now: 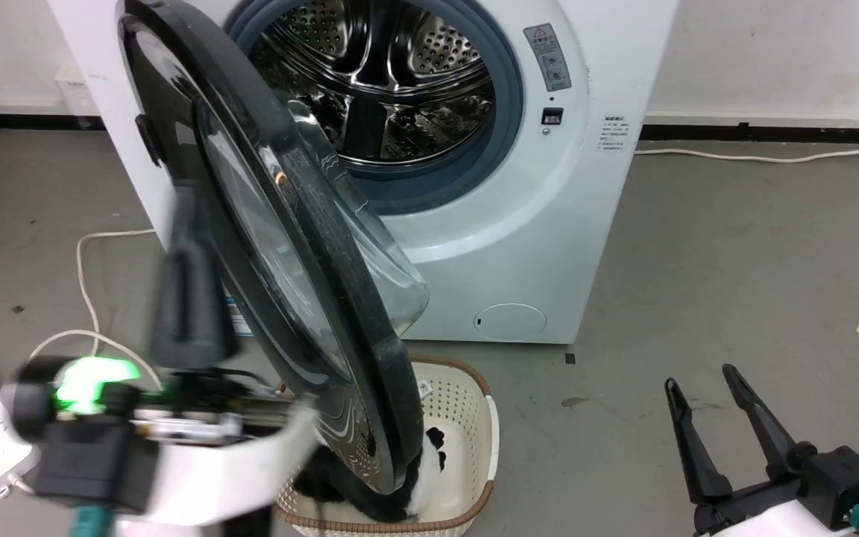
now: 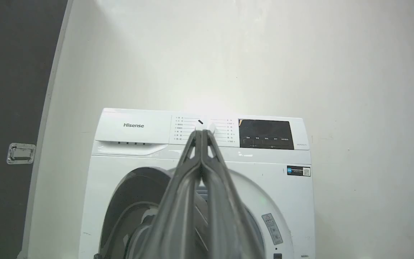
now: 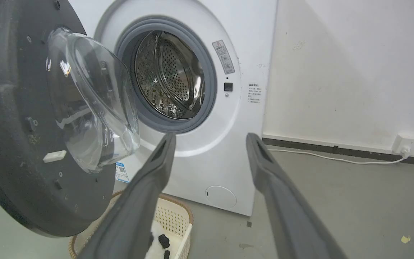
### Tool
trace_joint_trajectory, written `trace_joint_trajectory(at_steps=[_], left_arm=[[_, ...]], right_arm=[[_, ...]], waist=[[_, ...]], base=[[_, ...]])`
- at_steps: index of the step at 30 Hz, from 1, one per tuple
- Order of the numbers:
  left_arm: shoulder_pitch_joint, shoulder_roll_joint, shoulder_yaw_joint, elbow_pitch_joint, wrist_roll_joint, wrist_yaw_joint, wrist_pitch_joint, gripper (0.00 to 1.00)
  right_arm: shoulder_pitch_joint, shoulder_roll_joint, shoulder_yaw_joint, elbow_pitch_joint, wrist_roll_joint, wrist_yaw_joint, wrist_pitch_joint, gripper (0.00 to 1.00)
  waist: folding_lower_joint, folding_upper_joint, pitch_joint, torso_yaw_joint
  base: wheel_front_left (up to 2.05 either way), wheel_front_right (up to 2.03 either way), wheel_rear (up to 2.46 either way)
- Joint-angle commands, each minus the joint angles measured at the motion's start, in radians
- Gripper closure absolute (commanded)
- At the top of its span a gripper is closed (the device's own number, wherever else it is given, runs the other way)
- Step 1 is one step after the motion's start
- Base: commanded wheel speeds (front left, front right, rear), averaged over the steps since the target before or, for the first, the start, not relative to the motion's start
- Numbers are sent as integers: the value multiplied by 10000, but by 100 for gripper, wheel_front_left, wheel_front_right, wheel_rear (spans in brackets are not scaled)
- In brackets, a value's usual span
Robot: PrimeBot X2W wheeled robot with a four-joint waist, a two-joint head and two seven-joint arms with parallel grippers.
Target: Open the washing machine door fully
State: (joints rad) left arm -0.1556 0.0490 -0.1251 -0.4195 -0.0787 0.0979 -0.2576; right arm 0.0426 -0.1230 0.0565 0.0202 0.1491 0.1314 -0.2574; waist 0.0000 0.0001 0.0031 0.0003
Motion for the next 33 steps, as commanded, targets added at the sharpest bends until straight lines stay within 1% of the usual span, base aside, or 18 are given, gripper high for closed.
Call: trace_joint_trajectory(at_steps=[1,4,10,13,16,20,25,26,29,33], left_arm=[[-72,13,-231,65,49,-55,-42,100],[-34,13,-923,352,-45,-61,-42,100],[122,13,-2547,1456,-461,-85,112,100],[199,13,-3260,2248,-740,25,339,100],[272,13,-3746,3150,-1051,212,665,100],[239,13,-4049,4228,-1509,386,981,100],[85,13,-3961,5321,-1899,504,1256,100],[49,60,-3849,5646,-1965,556,1182,100],[103,133,-3841,5831,-1938,592,1045,100],[269,228,-3943,5934,-1885,598,938,100]], right_arm=[[88,78,8,-47,28,-7,-43,0],[71,106,16,-50,49,-7,-43,0],[73,167,13,-118,77,-7,-43,0],[63,191,30,-115,82,-7,-43,0],[21,215,58,-101,103,-7,-43,0],[-37,234,84,-73,126,-7,-43,0],[-22,260,-1,-70,132,-7,-43,0],[13,275,11,-43,148,-7,-43,0],[71,303,-72,26,163,-7,-43,0],[120,288,-107,55,172,-7,-43,0]], waist=[[0,-1,-4,-39],[0,-1,15,-98],[0,-1,170,-143],[0,-1,254,-157],[0,-1,339,-175],[0,-1,459,-166],[0,-1,552,-43],[0,-1,569,107],[0,-1,479,373],[0,-1,305,917]], base=[[0,0,0],[0,0,0],[0,0,0],[0,0,0],[0,0,0],[0,0,0],[0,0,0],[0,0,0],[0,0,0],[0,0,0]])
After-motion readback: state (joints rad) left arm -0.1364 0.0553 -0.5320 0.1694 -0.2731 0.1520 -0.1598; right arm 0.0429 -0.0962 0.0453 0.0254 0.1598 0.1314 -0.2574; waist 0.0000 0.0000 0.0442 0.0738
